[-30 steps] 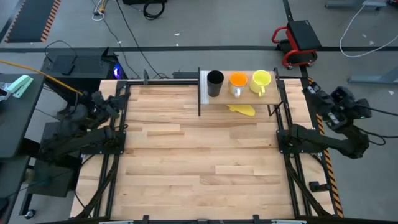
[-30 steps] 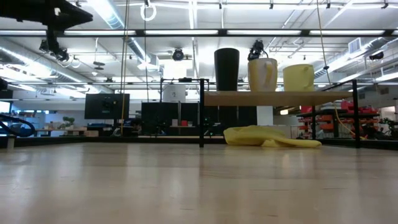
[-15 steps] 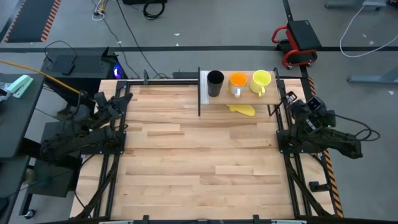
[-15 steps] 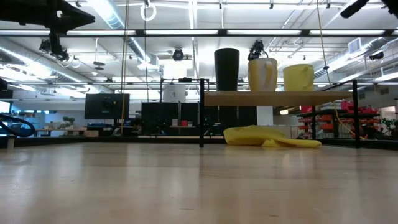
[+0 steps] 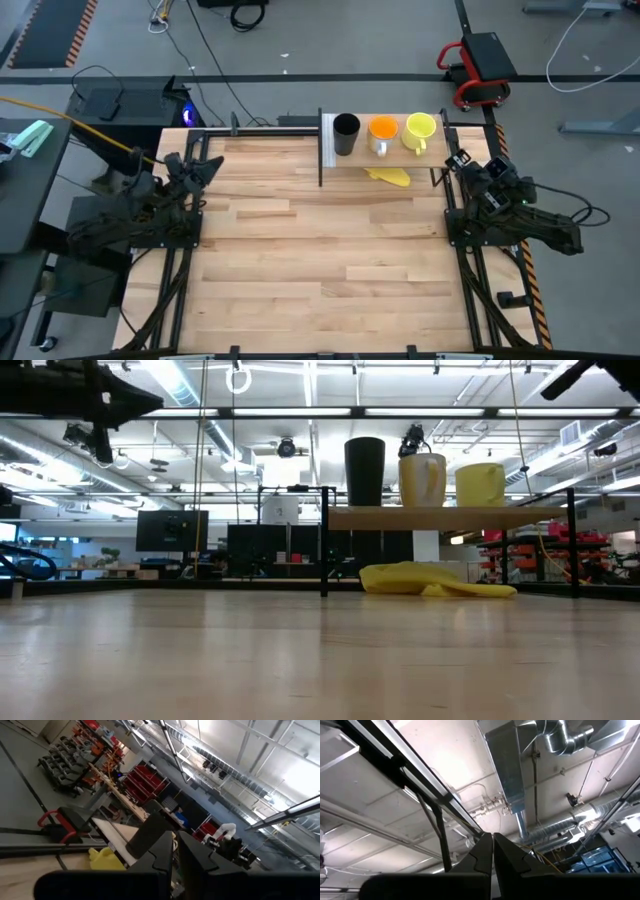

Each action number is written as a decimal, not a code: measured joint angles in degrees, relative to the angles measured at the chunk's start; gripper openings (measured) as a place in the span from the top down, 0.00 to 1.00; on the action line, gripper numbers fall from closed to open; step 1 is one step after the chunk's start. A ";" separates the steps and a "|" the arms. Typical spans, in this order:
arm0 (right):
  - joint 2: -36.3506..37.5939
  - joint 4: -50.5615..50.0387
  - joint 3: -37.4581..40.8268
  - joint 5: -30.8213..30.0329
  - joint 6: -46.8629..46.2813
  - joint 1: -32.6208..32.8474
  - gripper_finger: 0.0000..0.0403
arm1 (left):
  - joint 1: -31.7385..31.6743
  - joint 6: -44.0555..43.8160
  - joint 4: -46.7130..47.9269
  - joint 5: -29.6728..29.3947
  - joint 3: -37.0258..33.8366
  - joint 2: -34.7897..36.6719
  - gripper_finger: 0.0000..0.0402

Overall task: Stack small to large cups/mugs on shelf
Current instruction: Return to Home Position

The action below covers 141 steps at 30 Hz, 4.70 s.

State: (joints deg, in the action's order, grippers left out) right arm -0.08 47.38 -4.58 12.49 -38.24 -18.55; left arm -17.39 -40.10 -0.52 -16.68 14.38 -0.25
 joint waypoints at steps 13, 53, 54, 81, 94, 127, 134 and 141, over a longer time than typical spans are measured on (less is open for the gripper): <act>-0.02 -4.68 0.00 0.00 -1.68 0.00 0.95 | 4.01 -0.39 -5.52 -1.63 -7.10 -0.09 0.91; -0.04 -32.10 0.00 2.18 9.79 1.31 0.95 | 15.95 10.75 8.17 1.00 -7.31 -0.11 0.93; -0.04 -31.73 0.00 2.23 10.21 1.98 0.95 | 16.54 11.10 7.40 1.00 -7.31 -0.11 0.93; -0.07 -44.76 0.00 -4.76 20.48 8.20 0.95 | 20.27 20.45 19.25 -1.71 -7.29 -0.11 0.90; -0.07 -43.48 -0.02 -5.18 18.84 8.20 0.95 | 21.48 20.99 8.63 -1.60 -7.29 -0.11 0.93; -0.05 -48.82 0.00 -10.15 23.59 8.17 0.95 | 20.95 27.28 -3.16 -1.14 -13.28 -1.18 0.91; -0.07 -54.62 0.00 -10.36 24.89 8.17 0.95 | 20.95 27.26 -3.17 -1.13 -13.28 -1.18 0.92; -0.07 -54.97 0.00 -10.36 24.89 8.17 0.95 | 20.95 27.30 -3.18 -1.12 -13.26 -1.18 0.93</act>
State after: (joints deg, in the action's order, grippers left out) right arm -0.14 -7.60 -4.58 2.13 -13.34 -10.37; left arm 3.55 -12.80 -3.70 -17.80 1.13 -1.43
